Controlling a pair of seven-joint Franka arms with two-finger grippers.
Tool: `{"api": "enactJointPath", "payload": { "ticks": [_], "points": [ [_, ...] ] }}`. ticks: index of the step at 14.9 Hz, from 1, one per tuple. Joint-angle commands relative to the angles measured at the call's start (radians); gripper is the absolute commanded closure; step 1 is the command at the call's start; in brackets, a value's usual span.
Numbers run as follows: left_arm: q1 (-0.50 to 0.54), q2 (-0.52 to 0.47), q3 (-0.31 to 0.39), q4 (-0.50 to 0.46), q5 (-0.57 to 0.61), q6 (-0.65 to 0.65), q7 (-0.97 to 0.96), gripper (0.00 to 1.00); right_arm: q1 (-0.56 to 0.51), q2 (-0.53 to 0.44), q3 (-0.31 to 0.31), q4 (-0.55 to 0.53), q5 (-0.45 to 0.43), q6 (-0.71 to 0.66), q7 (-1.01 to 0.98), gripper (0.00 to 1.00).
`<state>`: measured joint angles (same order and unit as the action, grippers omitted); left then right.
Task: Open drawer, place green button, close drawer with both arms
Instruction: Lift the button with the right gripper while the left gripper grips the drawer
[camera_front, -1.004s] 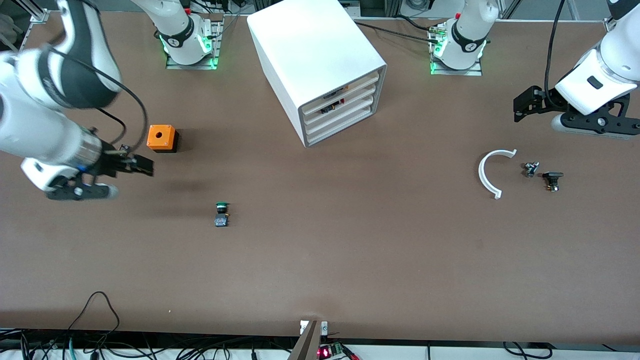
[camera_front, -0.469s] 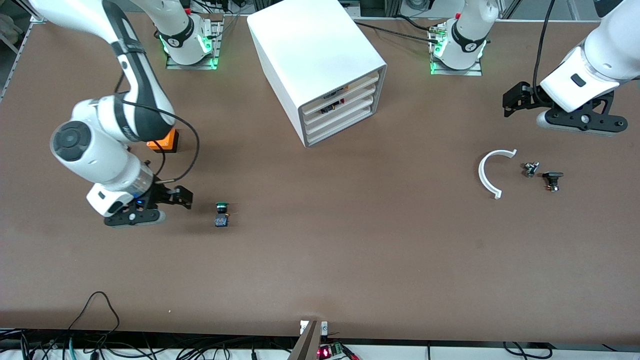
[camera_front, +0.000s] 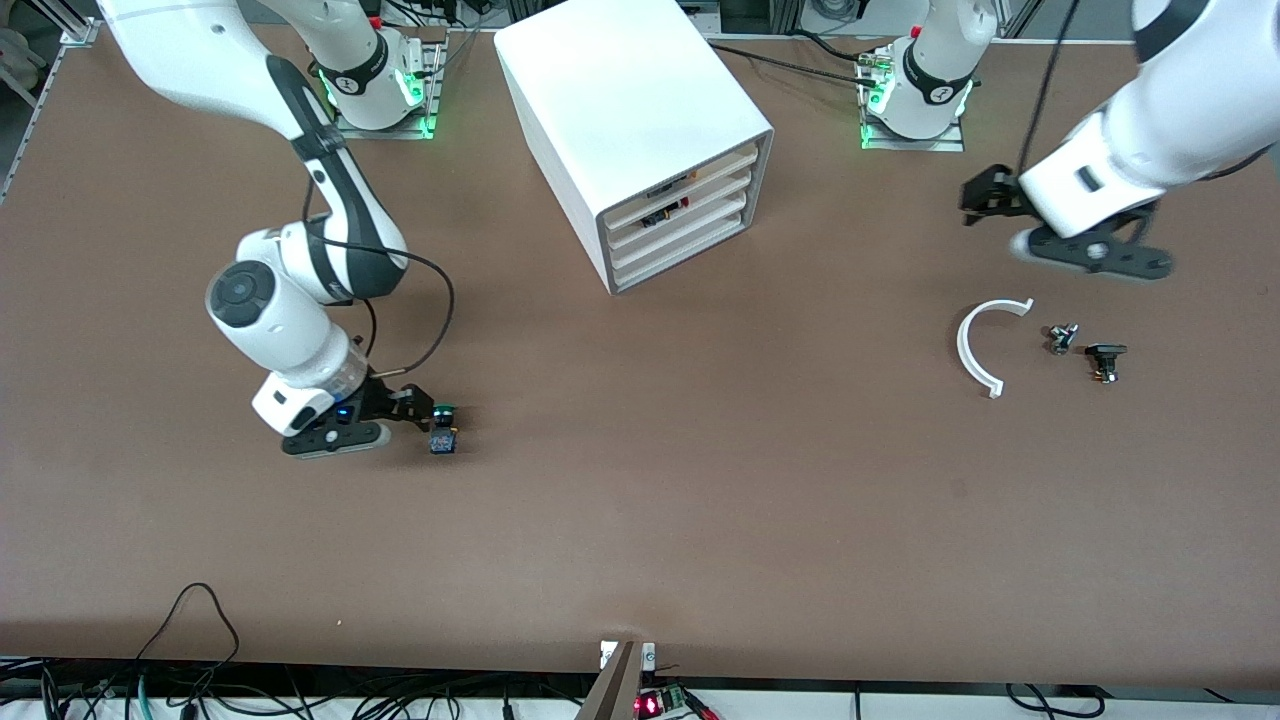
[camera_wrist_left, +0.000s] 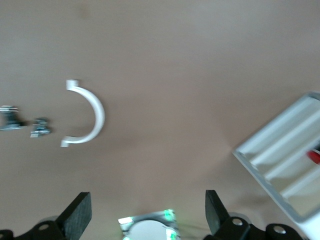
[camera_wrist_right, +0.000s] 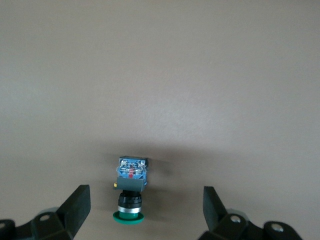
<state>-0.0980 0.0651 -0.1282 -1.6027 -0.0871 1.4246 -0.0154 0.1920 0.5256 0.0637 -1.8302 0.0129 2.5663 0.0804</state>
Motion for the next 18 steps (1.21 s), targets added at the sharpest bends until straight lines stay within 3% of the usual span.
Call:
{"api": "enactJointPath", "payload": {
  "ticks": [1, 4, 10, 13, 18],
  "points": [
    [-0.002, 0.071, -0.043, 0.006, -0.141, -0.019, 0.012, 0.00, 0.001, 0.046, 0.027, -0.003, 0.018, 0.040, 0.005, 0.00],
    [0.001, 0.097, -0.065, -0.038, -0.259, 0.043, 0.026, 0.01, 0.003, 0.094, 0.030, -0.003, 0.018, 0.089, 0.004, 0.00],
    [0.015, 0.094, -0.065, -0.271, -0.503, 0.264, 0.297, 0.01, 0.015, 0.140, 0.030, 0.002, 0.018, 0.129, 0.004, 0.06],
    [0.015, 0.094, -0.065, -0.403, -0.635, 0.364, 0.420, 0.01, 0.015, 0.143, 0.030, 0.005, 0.018, 0.129, 0.004, 0.25],
    [0.015, 0.146, -0.065, -0.546, -0.828, 0.485, 0.671, 0.07, 0.015, 0.143, 0.030, 0.005, 0.018, 0.129, 0.002, 0.80]
  ]
}}
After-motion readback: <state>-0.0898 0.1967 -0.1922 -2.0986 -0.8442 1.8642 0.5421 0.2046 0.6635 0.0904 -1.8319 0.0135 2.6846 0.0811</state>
